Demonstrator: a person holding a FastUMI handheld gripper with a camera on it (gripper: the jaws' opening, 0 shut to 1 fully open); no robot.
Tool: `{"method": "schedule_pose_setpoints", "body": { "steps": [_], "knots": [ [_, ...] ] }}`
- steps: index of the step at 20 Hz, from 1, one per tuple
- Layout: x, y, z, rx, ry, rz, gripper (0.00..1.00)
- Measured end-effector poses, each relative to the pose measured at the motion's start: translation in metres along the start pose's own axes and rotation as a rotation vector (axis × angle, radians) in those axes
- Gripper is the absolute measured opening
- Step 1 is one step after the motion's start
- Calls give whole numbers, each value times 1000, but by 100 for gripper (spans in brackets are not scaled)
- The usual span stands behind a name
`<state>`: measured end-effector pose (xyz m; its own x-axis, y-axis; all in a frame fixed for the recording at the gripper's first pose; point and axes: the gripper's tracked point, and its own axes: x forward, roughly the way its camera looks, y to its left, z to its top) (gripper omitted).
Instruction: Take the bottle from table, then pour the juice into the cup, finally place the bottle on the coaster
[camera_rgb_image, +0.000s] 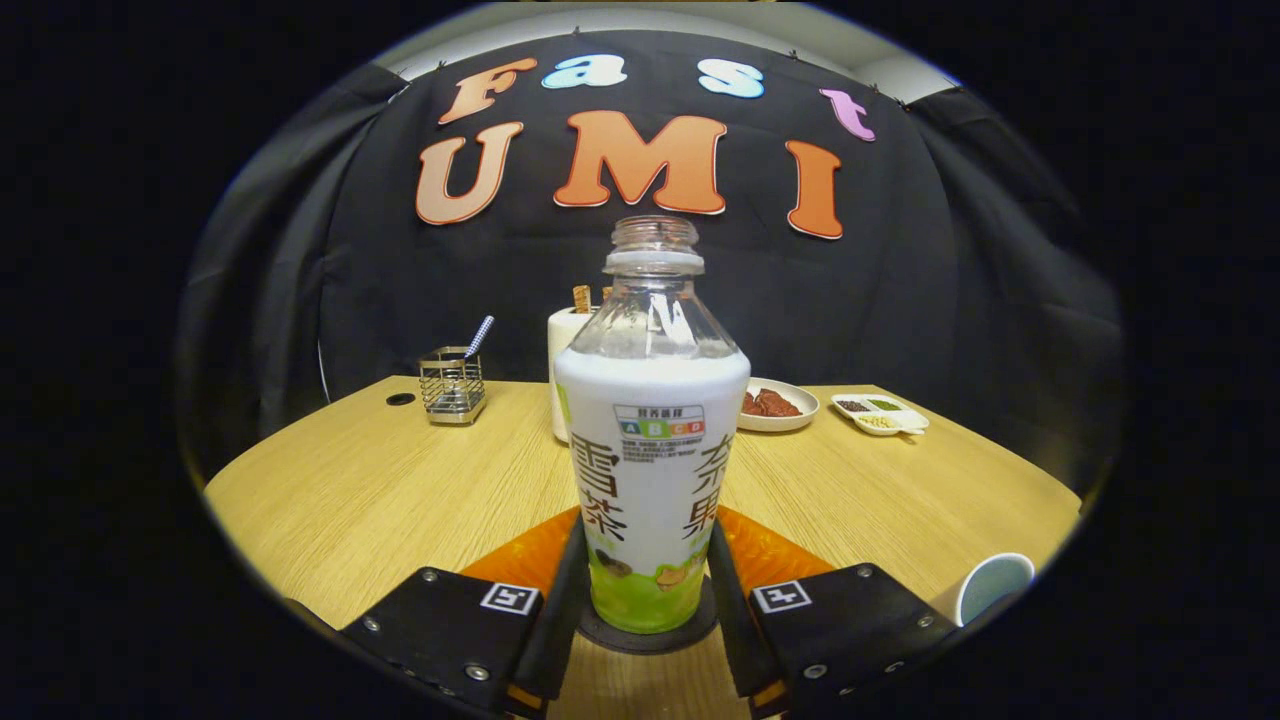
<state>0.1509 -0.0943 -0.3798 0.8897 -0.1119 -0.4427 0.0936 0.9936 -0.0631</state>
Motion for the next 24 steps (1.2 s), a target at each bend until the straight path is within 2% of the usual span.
{"method": "schedule_pose_setpoints", "body": {
  "steps": [3,4,6,9,11,14,20,24],
  "knots": [
    [-7,0,9,18,-30,-5,73],
    [-14,2,16,24,-53,-5,85],
    [-28,5,31,41,-90,-4,96],
    [-56,-1,54,48,-155,-47,97],
    [-80,5,79,52,-208,-46,97],
    [-114,20,116,41,-276,3,97],
    [-183,52,171,-80,-350,46,97],
    [-221,86,190,-57,-367,130,97]
  ]
}}
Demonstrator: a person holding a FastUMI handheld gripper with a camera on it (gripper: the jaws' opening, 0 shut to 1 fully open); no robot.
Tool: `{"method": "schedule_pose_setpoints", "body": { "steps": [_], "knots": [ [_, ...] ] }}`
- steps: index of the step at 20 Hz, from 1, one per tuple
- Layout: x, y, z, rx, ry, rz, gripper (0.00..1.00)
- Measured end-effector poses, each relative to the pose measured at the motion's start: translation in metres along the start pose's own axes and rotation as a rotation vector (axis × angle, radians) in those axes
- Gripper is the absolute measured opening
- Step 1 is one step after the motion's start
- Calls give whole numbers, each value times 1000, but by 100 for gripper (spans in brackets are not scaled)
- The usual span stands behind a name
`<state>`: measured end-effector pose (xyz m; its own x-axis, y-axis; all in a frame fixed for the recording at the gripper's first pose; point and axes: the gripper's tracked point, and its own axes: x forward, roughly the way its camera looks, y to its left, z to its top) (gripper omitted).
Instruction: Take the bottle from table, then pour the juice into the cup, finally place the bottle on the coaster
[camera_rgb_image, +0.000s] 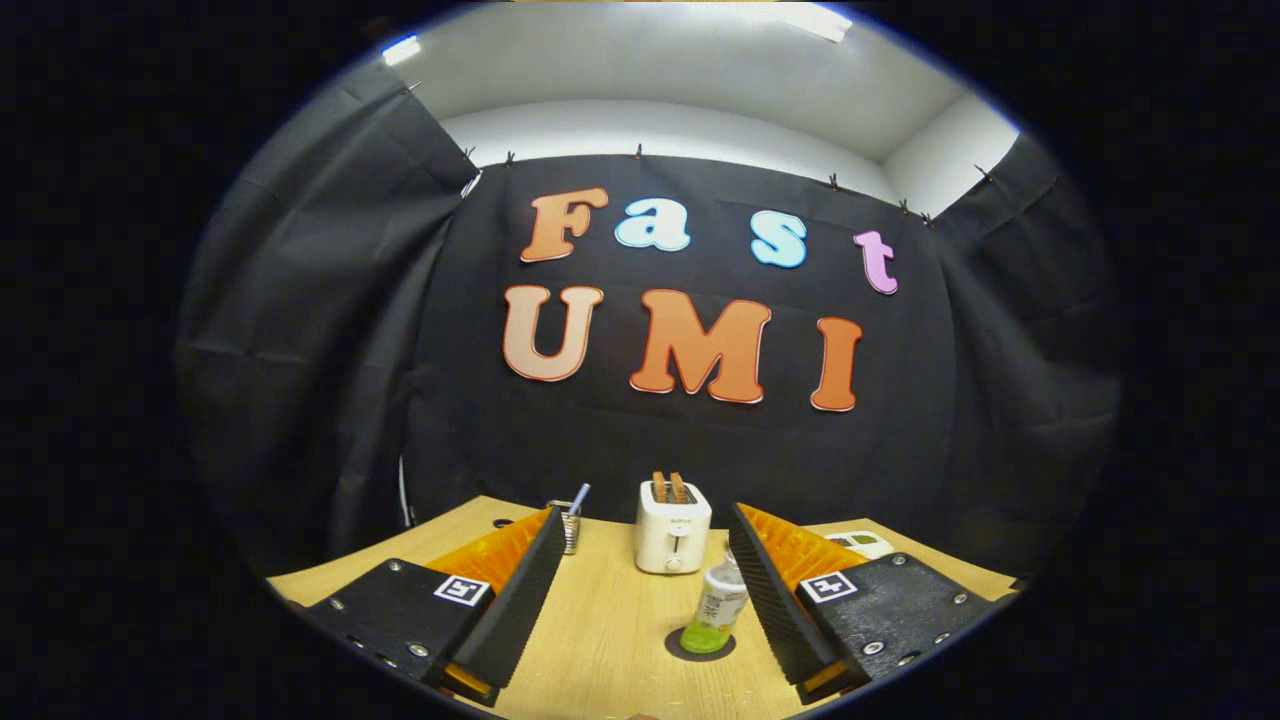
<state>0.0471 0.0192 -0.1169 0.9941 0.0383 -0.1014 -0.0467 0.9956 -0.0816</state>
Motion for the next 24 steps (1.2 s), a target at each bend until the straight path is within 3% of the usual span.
{"method": "schedule_pose_setpoints", "body": {
  "steps": [12,24],
  "knots": [
    [-49,29,61,176,-147,95,97],
    [-48,12,63,164,-146,67,97]
  ]
}}
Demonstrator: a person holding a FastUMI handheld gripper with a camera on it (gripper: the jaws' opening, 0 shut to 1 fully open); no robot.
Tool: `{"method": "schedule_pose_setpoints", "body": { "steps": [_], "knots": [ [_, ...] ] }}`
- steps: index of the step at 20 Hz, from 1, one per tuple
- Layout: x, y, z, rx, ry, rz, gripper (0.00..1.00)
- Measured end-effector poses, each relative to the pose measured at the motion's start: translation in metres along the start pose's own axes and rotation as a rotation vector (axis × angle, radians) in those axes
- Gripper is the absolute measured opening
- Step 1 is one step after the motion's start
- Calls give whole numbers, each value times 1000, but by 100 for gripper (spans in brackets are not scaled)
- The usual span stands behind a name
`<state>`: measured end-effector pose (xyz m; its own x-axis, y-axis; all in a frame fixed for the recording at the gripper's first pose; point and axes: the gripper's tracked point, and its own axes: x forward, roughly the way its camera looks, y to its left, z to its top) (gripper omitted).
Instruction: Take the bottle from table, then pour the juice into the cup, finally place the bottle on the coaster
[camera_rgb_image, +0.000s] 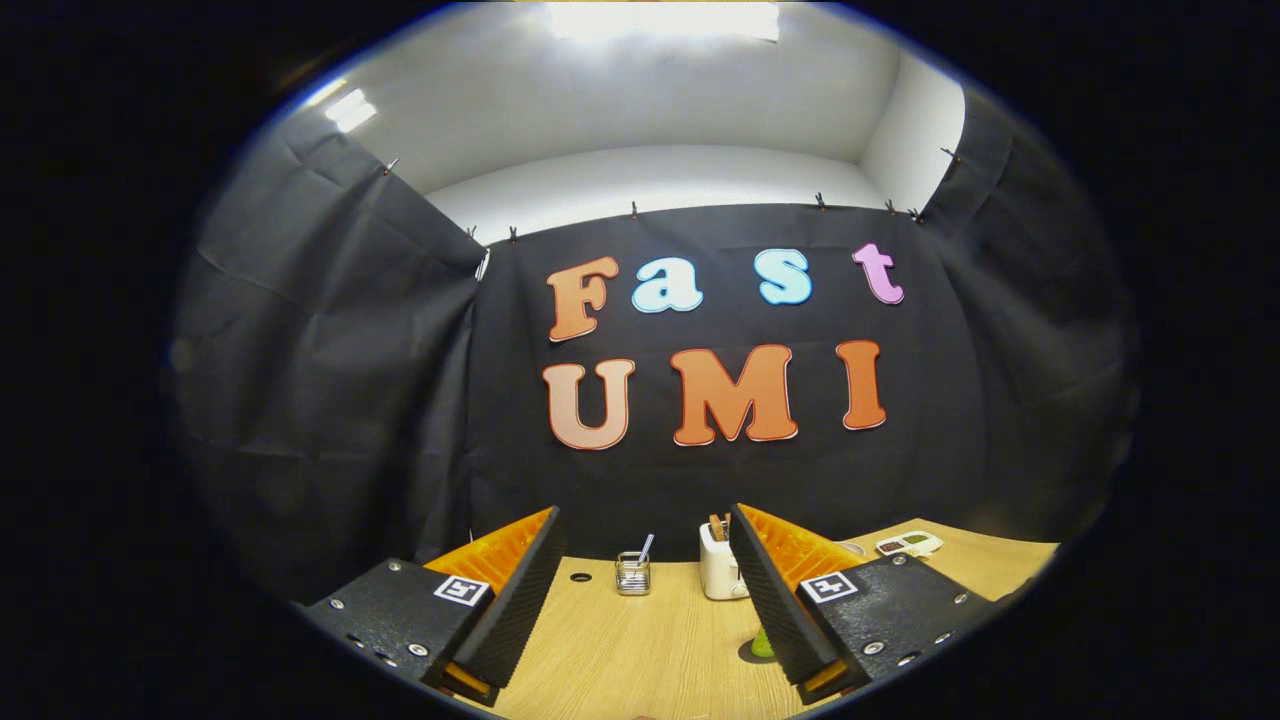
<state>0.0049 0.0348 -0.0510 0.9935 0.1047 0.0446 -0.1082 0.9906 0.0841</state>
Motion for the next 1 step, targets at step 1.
{"method": "schedule_pose_setpoints", "body": {
  "steps": [1],
  "knots": [
    [2,-3,-1,-2,2,-6,97]
  ]
}}
